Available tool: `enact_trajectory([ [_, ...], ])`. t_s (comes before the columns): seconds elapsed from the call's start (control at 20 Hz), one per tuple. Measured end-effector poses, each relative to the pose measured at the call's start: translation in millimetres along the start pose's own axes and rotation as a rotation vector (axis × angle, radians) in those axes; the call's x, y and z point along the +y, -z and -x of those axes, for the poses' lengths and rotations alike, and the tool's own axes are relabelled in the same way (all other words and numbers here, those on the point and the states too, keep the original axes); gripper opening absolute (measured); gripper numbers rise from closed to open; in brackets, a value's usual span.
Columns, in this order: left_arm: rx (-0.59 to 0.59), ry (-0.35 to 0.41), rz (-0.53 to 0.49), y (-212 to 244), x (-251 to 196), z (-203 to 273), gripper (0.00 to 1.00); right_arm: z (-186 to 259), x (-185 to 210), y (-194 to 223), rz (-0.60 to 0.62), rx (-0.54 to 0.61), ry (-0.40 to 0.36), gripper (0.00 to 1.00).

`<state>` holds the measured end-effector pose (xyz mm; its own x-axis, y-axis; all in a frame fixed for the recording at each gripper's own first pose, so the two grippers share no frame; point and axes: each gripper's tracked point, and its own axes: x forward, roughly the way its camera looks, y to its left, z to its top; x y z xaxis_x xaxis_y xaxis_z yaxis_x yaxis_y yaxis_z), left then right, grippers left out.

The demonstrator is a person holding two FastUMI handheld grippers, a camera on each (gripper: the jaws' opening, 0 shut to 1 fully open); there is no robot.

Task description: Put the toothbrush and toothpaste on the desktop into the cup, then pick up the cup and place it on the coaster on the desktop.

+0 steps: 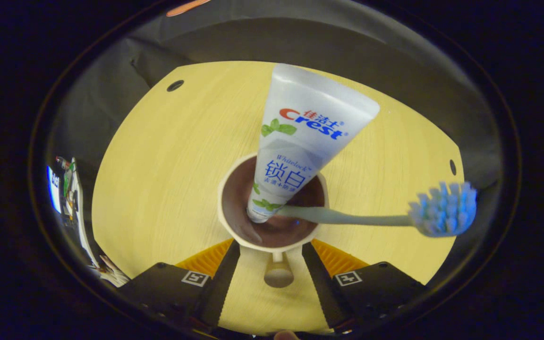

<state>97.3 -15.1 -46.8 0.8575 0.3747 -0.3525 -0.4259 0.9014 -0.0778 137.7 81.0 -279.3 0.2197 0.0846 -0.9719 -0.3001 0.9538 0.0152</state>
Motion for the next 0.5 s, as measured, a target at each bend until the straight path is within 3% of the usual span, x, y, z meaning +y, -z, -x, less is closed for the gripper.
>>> enact_trajectory([
  [0.5,-0.031,0.123,-0.068,-13.4,-40.1,2.9,0.95,45.7,-21.3,40.6,-0.113,-0.07,-0.017,0.82],
])
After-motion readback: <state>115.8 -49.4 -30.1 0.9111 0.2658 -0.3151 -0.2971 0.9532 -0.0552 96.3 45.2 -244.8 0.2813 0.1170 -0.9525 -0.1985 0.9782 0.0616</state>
